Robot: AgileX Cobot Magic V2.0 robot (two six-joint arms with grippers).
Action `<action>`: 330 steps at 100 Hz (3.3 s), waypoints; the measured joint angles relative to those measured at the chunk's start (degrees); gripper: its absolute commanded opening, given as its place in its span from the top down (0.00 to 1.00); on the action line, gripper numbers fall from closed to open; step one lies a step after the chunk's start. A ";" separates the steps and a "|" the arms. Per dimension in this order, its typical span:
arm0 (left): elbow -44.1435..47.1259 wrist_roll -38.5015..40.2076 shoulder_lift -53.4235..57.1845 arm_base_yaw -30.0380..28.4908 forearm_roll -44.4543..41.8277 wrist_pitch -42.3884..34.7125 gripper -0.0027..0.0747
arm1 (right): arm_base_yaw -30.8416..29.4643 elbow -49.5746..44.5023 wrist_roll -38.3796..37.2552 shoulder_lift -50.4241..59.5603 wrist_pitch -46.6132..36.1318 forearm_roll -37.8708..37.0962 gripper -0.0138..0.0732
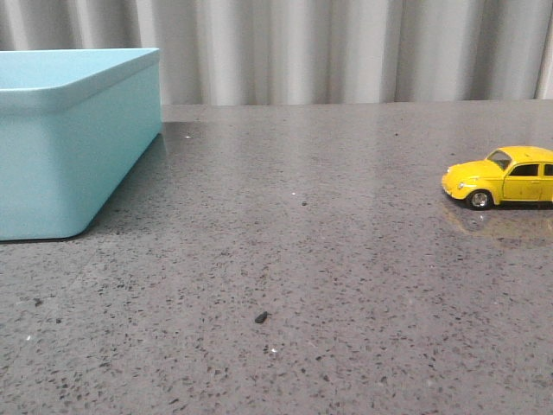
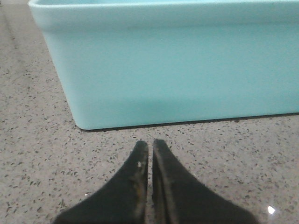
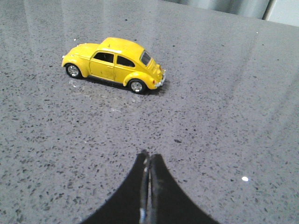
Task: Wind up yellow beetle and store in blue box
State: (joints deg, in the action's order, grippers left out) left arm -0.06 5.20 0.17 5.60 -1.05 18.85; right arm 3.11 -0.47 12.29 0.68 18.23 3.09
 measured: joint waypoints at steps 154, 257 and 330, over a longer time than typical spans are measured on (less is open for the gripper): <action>0.00 0.00 0.00 0.00 4.54 0.59 0.99 | 0.00 0.00 0.00 0.00 0.00 0.00 0.91; 0.00 0.00 0.00 0.00 4.54 0.59 0.99 | 0.00 0.00 0.00 0.00 0.00 0.00 0.91; 0.00 0.00 0.00 0.00 4.54 0.59 0.99 | 0.00 0.00 0.00 0.00 0.23 0.00 0.91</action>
State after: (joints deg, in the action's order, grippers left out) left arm -0.06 5.20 0.17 5.60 3.49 19.44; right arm 3.11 -0.47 12.29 0.68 18.46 3.09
